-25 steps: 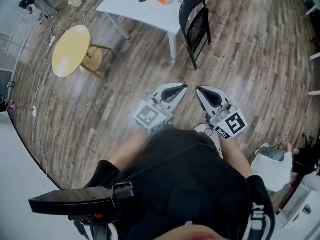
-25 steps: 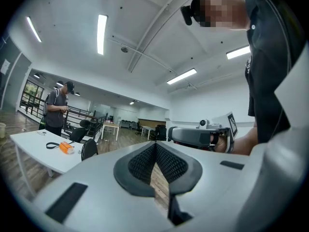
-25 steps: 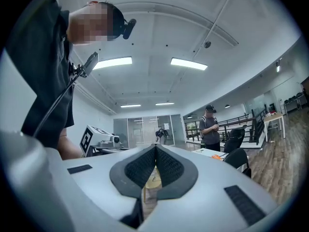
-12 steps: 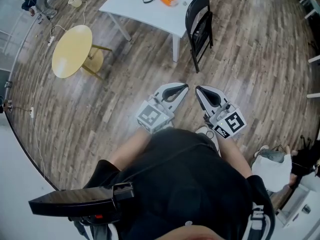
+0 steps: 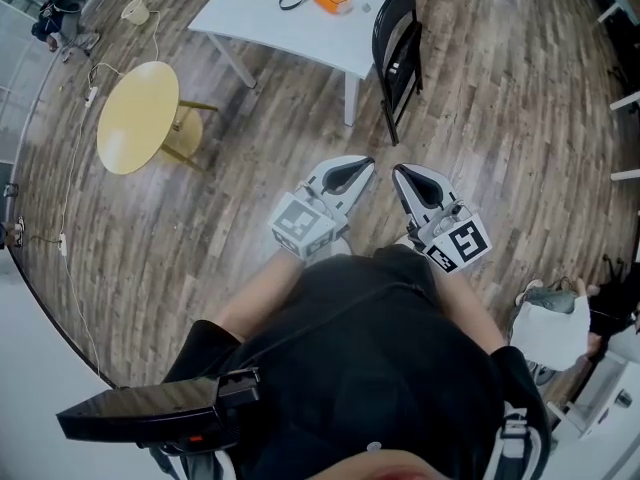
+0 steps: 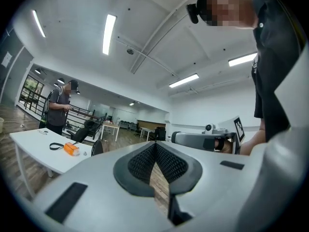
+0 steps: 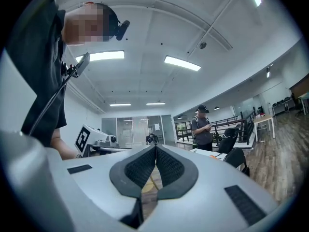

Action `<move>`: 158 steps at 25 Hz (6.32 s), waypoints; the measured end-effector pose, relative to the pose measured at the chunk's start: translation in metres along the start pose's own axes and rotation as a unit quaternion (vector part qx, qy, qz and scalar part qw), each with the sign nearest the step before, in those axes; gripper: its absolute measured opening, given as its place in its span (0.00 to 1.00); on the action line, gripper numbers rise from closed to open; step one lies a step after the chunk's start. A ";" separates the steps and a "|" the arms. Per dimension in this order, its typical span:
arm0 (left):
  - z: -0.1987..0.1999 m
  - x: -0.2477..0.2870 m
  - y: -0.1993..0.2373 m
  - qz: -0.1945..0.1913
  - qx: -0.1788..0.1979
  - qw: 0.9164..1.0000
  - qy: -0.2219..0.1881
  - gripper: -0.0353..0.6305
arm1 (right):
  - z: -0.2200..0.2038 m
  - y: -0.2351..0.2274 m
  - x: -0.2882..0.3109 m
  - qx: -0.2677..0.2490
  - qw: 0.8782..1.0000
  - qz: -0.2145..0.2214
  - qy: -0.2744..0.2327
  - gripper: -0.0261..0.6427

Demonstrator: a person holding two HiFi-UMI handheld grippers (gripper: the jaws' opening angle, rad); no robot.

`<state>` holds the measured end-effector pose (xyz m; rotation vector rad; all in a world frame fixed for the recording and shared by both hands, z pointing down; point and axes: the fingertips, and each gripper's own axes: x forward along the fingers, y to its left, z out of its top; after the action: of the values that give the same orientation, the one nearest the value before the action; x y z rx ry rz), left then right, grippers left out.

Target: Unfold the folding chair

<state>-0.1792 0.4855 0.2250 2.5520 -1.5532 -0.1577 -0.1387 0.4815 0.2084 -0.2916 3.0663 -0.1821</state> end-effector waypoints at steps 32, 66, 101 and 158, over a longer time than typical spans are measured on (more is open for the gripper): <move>0.005 0.266 0.093 0.034 0.049 0.998 0.037 0.06 | 0.020 -0.285 0.024 0.026 0.999 0.024 -0.021 0.05; -0.128 0.389 0.449 0.035 -0.055 0.974 0.219 0.29 | -0.073 -0.481 0.243 0.050 0.992 -0.104 0.060 0.05; -0.219 0.441 0.461 0.120 -0.176 0.886 0.412 0.17 | -0.239 -0.561 0.181 0.208 0.910 -0.288 0.213 0.06; -0.238 0.476 0.393 0.104 -0.197 0.898 0.378 0.17 | -0.469 -0.644 -0.008 0.383 0.841 -0.257 0.282 0.40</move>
<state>-0.2642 -0.0978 0.5253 1.7796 -1.2811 0.4485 -0.0432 -0.0929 0.7528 -1.1447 2.9655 -1.7250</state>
